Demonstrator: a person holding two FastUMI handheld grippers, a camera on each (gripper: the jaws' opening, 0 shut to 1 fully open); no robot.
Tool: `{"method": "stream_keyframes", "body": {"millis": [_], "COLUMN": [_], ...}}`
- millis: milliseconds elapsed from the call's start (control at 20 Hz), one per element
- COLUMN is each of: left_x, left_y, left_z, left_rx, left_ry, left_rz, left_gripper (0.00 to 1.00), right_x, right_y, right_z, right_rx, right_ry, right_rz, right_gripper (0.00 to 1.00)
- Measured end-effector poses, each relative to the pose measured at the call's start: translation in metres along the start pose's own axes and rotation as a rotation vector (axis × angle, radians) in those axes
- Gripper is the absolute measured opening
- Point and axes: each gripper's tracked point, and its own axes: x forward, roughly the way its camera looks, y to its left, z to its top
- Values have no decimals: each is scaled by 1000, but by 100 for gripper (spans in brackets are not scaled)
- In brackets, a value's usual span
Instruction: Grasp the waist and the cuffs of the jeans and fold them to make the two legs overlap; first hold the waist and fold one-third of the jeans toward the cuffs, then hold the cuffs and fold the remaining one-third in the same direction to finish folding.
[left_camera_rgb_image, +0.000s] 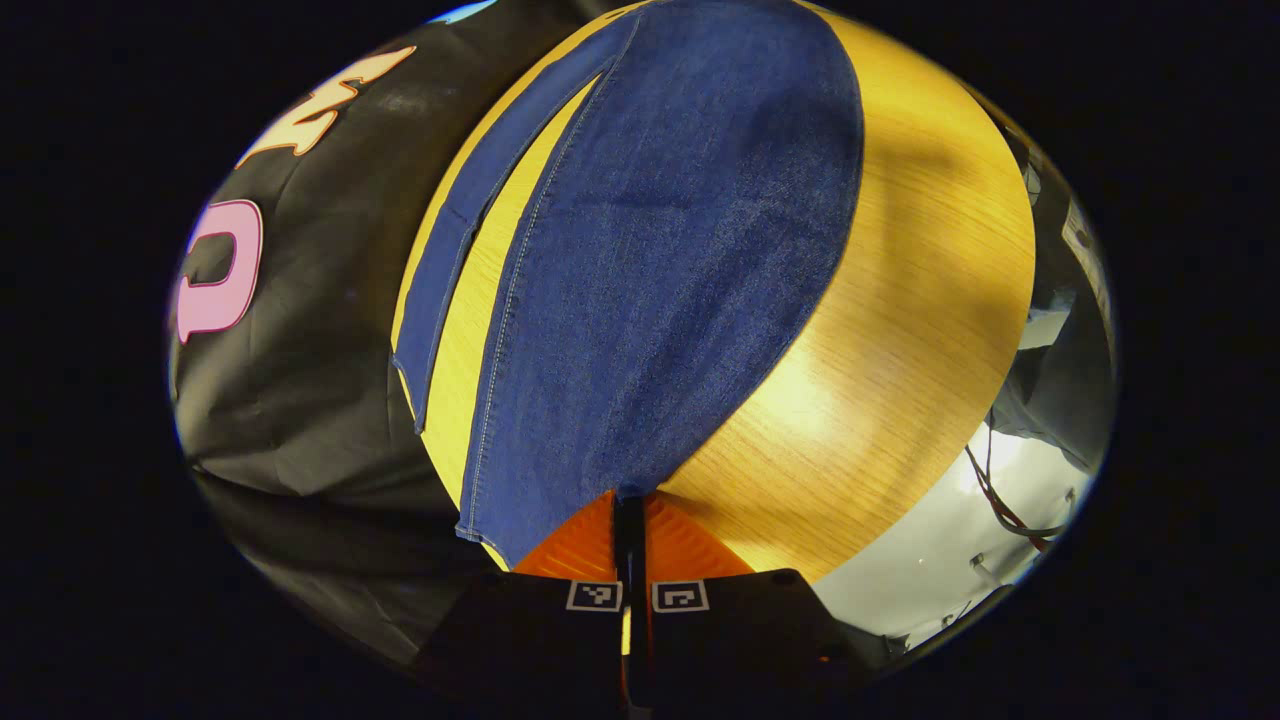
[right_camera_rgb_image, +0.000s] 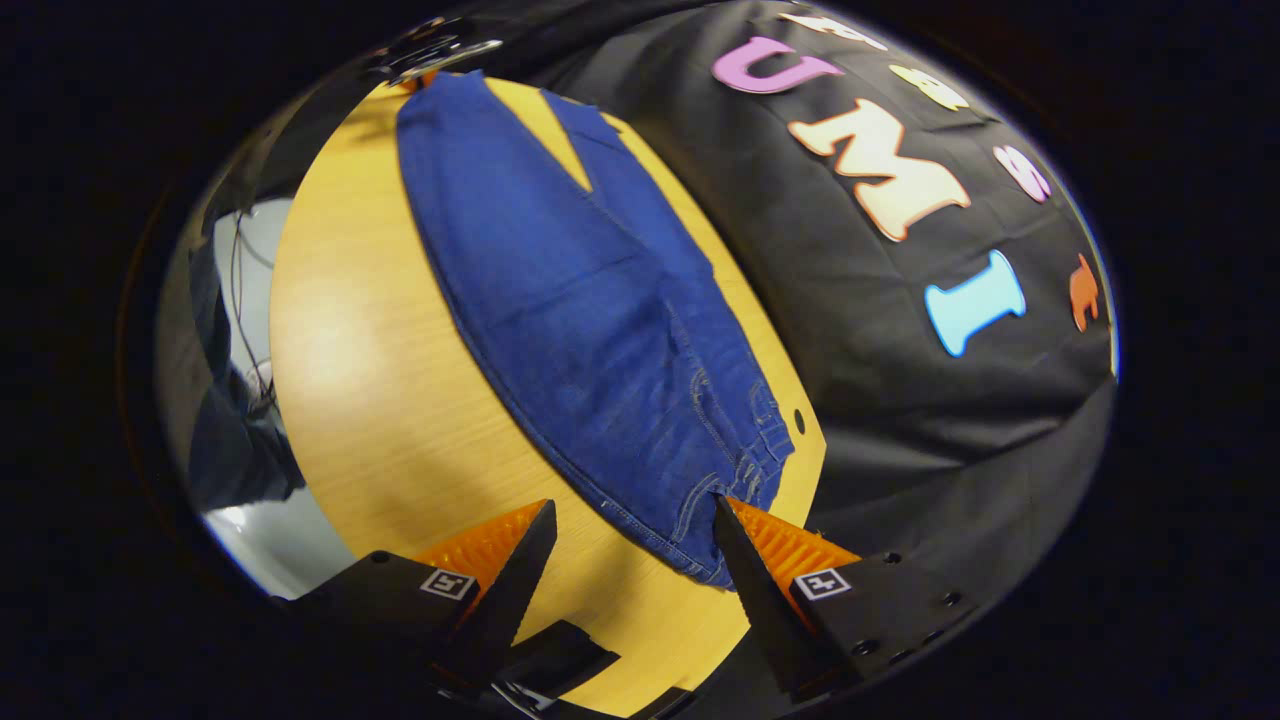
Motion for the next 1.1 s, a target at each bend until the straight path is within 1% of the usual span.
{"method": "stream_keyframes", "body": {"millis": [100, 150, 200, 250, 300, 350, 400, 450, 500, 550, 600, 650, 750, 800, 850, 900, 950, 1000, 1050, 1100], "left_x": [-1, 0, 0, 1, 0, 1, 0, 1, 0, 0, 0, 0, 0, 1, 1, 1, 2, 1, 1, 0], "left_y": [0, 1, 1, 1, 2, 2, 2, 2, 3, 3, 3, 4, 4, 5, 5, 5, 6, 7, 7, 8], "left_z": [-1, 0, 0, 0, 0, 0, 0, 0, 0, 1, 1, 2, 2, 1, 1, 2, 1, 1, 1, 0], "left_rx": [-2, -3, -3, -5, -7, -8, -11, -13, -15, -17, -21, -28, -46, -53, -60, -58, -61, -77, -104, -151], "left_ry": [13, 20, 23, 25, 26, 29, 32, 33, 35, 35, 37, 38, 39, 40, 44, 52, 69, 86, 98, 119], "left_rz": [3, 4, 6, 9, 13, 18, 23, 27, 29, 30, 30, 29, 32, 34, 37, 38, 38, 40, 42, 43], "left_gripper": [0, 0, 0, 0, 0, 0, 0, 0, 0, 0, 0, 0, 0, 0, 0, 0, 0, 0, 0, 0], "right_x": [6, 9, 12, 18, 25, 31, 35, 40, 48, 53, 56, 60, 57, 63, 66, 64, 67, 57, 57, 54], "right_y": [15, 15, 16, 17, 15, 15, 11, 7, 9, 8, 10, 11, 18, 18, 13, 9, 7, 10, 9, 4], "right_z": [-8, -4, -2, -1, 1, 1, 1, 2, 0, 0, 1, 2, 1, -3, -2, 2, 1, 4, 5, 7], "right_rx": [-104, -160, -202, -226, -244, -250, -256, -255, -245, -235, -230, -232, -234, -221, -210, -182, -125, -66, -13, 17], "right_ry": [31, 16, 4, 6, 7, 16, 16, 23, 32, 34, 41, 46, 58, 60, 56, 48, 32, 23, 15, 3], "right_rz": [55, 52, 54, 51, 41, 31, 9, -7, -3, -7, -4, -13, -3, -10, -33, -53, -39, -35, -36, -50], "right_gripper": [99, 100, 90, 84, 81, 75, 72, 72, 73, 60, 53, 41, 26, 18, 16, 12, 2, 3, 3, 2]}}
